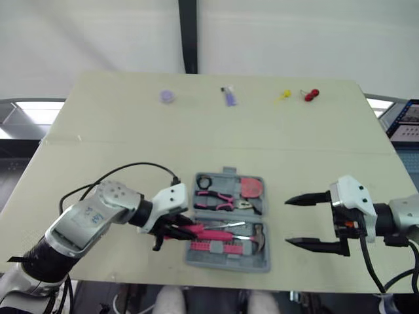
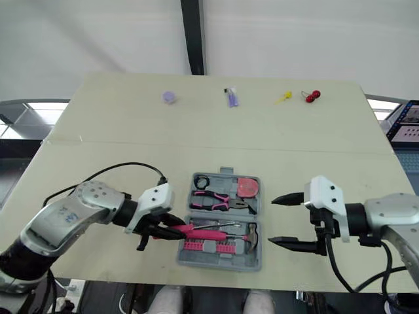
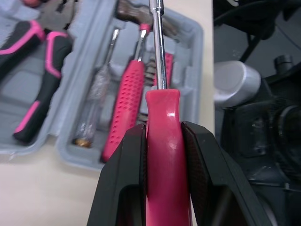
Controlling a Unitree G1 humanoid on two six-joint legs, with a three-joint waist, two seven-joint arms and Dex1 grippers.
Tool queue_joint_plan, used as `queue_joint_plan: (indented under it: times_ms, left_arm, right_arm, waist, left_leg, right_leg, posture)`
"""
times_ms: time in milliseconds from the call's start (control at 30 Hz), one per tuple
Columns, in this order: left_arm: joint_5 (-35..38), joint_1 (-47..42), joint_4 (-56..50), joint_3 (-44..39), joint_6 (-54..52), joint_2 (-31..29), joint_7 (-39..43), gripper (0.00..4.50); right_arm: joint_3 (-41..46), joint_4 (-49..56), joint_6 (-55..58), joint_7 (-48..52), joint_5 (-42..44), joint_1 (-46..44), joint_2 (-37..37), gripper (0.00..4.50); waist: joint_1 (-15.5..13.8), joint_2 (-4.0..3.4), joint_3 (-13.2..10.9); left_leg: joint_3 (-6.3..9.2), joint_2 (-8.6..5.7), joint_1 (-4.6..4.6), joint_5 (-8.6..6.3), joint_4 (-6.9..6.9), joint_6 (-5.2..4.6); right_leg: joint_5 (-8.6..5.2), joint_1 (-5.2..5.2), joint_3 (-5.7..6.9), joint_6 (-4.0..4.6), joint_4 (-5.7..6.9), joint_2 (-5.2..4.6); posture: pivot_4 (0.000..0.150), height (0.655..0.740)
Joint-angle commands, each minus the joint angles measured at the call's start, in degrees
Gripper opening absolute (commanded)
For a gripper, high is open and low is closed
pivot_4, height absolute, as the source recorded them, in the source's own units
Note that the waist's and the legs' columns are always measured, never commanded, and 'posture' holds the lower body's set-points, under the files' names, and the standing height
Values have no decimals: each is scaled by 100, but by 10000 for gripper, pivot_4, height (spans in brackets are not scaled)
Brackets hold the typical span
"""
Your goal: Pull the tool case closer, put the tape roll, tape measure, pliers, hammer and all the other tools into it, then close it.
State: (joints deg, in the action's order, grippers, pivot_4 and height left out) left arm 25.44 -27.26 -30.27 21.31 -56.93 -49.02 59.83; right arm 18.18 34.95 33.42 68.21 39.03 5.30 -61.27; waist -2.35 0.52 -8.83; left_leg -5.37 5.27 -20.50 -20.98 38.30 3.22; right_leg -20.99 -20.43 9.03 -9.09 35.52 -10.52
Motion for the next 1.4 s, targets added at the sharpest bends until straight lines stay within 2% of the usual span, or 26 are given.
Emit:
queue_joint_plan:
  times_ms: [33, 167, 633, 1067, 1400]
  left_arm:
    - [126, -85, -357, 421, -428, -90, 101, 6188]
    - [103, -192, -375, 809, -746, 114, -92, 6188]
    - [-201, -928, -72, 1611, -1225, 579, -574, 6188]
    - [-71, -1574, 62, 2137, -1608, 779, -524, 6188]
    - [-136, -1834, 336, 2416, -1494, 967, -542, 6188]
  right_arm:
    - [319, 453, 149, -93, 194, 349, 41, 45000]
    - [351, 600, 74, -166, 47, 722, 117, 45000]
    - [399, 923, 203, -476, 175, 837, 103, 45000]
    - [-62, 1006, 163, -833, 60, 530, 202, 45000]
    - [-132, 1043, 60, -810, -67, 820, 163, 45000]
  waist:
    - [-28, 1, -1]
    - [-69, 4, -2]
    - [-88, 9, -5]
    - [-87, 11, -6]
    - [-99, 12, -7]
  left_leg:
    - [0, 0, 0, 0, 0, 0]
    - [0, 0, 1, 0, 4, 0]
    - [1, 0, -3, 0, 17, -1]
    - [4, 0, -6, -2, 48, -3]
    - [6, 0, -12, -4, 62, -7]
  right_leg:
    - [0, 0, 0, 0, 0, 0]
    - [0, 1, -3, 0, 0, 1]
    - [0, 2, -3, 0, 2, 1]
    - [0, 3, -3, 0, 6, 1]
    - [0, 3, -2, 0, 8, 1]
  posture:
    - [1500, 7400]
    - [1500, 7400]
    - [1500, 7400]
    - [1500, 7400]
    - [1500, 7400]
